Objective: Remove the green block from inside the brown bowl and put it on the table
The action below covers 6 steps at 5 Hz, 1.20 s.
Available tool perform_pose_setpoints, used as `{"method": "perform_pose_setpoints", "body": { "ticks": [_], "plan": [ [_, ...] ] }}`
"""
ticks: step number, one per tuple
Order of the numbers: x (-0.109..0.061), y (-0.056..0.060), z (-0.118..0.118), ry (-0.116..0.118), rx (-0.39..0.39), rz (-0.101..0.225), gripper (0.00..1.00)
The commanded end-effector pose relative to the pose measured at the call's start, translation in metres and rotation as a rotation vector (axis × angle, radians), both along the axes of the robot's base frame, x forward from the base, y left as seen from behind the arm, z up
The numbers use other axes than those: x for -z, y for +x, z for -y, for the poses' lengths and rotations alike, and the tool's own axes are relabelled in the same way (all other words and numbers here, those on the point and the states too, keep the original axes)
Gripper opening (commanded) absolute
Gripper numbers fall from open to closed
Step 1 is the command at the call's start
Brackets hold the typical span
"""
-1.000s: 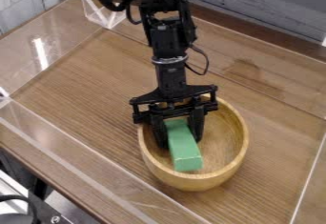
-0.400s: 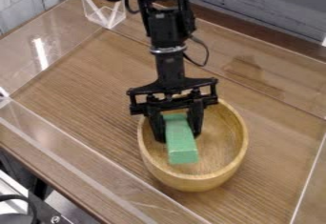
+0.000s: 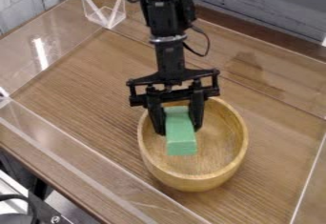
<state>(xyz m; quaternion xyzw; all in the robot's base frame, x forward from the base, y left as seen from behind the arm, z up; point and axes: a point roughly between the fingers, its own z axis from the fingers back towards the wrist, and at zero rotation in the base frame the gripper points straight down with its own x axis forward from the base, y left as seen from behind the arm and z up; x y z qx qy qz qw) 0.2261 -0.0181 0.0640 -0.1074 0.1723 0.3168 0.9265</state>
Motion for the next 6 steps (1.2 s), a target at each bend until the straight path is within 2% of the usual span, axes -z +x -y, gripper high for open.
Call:
{"method": "perform_pose_setpoints", "body": {
  "ticks": [1,3,4,5,6],
  "plan": [
    [-0.023,0.010,-0.005,-0.012,0.003,0.077,0.00],
    [-0.044,0.014,-0.011,-0.052,0.021,0.095,0.00],
    [-0.068,0.020,-0.018,-0.085,0.029,0.116,0.00],
    [-0.105,0.030,-0.034,-0.129,0.017,0.158,0.00],
    [-0.129,0.036,-0.047,-0.171,0.043,0.191,0.00]
  ]
}}
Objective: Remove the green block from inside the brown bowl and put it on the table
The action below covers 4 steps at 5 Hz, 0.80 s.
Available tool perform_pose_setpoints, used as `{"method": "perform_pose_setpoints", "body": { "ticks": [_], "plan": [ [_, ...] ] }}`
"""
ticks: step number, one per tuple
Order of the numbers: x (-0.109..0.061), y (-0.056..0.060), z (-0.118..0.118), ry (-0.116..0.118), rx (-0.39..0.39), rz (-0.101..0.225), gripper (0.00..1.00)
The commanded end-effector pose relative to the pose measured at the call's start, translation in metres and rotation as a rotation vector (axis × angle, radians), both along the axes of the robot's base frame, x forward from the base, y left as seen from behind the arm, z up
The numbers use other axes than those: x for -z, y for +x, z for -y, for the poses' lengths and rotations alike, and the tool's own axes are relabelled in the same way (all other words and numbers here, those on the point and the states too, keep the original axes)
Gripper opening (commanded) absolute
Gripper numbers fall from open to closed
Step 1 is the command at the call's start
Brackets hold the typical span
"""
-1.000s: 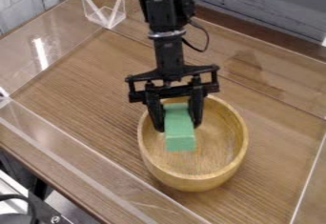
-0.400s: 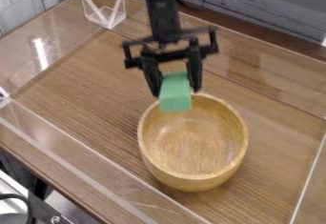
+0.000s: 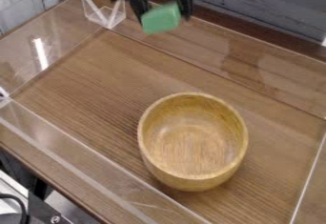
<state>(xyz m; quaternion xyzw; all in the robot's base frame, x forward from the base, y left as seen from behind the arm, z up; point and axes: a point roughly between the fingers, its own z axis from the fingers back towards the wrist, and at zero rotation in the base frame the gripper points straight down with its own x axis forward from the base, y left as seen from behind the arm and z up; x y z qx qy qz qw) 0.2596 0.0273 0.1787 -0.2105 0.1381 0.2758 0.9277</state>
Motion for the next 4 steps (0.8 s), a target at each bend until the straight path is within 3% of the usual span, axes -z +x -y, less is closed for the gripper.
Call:
{"method": "perform_pose_setpoints", "body": {
  "ticks": [1,4],
  "plan": [
    [-0.005,0.003,-0.015,-0.008,-0.003,0.074,0.00],
    [0.000,0.058,-0.043,-0.013,0.006,0.183,0.00]
  ]
}}
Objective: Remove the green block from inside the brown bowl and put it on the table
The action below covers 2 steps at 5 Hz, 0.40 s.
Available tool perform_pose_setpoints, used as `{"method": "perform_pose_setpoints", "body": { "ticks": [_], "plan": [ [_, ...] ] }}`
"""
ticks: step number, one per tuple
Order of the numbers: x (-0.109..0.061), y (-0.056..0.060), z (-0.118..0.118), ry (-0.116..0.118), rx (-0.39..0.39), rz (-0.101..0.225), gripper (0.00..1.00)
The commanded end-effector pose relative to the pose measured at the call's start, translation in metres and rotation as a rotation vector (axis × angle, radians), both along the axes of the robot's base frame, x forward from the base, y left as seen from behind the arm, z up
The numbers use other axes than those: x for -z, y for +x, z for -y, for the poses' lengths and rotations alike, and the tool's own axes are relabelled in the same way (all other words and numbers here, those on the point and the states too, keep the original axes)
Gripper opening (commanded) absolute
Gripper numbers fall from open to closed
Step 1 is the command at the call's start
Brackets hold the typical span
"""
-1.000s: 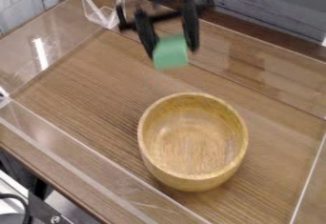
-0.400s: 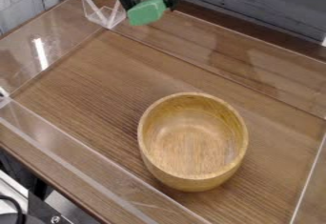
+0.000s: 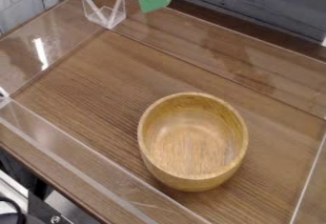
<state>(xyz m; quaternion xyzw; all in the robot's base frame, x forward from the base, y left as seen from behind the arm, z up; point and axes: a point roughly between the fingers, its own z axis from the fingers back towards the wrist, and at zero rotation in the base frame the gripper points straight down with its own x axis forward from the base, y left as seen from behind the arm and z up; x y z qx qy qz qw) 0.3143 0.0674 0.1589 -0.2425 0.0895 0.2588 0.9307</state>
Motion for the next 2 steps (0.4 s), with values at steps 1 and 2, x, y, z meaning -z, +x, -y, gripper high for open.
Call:
{"method": "perform_pose_setpoints", "body": {
  "ticks": [1,2],
  "plan": [
    [-0.016,0.015,-0.015,0.014,-0.014,0.091,0.00],
    [-0.012,0.025,-0.027,0.001,-0.027,0.116,0.00]
  ]
}}
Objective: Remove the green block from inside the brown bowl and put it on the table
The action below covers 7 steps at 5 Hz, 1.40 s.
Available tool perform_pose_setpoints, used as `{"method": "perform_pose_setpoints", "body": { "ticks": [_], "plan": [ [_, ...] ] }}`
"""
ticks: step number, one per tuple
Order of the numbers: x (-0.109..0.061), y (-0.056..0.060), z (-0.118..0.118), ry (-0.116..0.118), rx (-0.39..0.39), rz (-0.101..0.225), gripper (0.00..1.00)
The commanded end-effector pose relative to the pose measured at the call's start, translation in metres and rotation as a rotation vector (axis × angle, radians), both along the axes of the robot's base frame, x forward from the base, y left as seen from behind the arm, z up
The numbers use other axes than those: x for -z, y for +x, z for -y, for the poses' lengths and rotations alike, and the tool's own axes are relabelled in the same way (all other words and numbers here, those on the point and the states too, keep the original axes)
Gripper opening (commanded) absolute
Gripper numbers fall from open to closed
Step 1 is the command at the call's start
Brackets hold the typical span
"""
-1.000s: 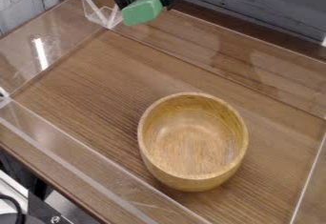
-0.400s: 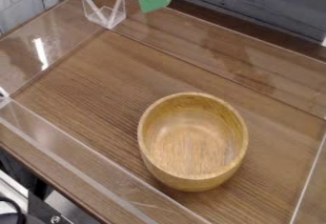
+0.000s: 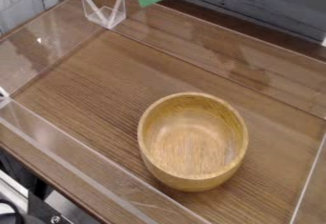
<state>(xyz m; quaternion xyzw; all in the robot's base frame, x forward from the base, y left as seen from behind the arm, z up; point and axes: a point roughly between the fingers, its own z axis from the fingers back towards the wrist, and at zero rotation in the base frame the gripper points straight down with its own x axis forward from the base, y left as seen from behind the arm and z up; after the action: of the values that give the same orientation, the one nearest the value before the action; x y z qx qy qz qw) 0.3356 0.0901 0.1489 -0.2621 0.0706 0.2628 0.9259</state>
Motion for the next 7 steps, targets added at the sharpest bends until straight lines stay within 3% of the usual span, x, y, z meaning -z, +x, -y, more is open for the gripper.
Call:
{"method": "perform_pose_setpoints", "body": {
  "ticks": [1,4,7],
  "plan": [
    [-0.021,0.012,-0.022,0.018,-0.025,0.102,0.00],
    [-0.033,0.032,-0.042,-0.040,-0.052,0.189,0.00],
    [-0.050,0.029,-0.041,-0.092,-0.071,0.265,0.00]
  ]
}}
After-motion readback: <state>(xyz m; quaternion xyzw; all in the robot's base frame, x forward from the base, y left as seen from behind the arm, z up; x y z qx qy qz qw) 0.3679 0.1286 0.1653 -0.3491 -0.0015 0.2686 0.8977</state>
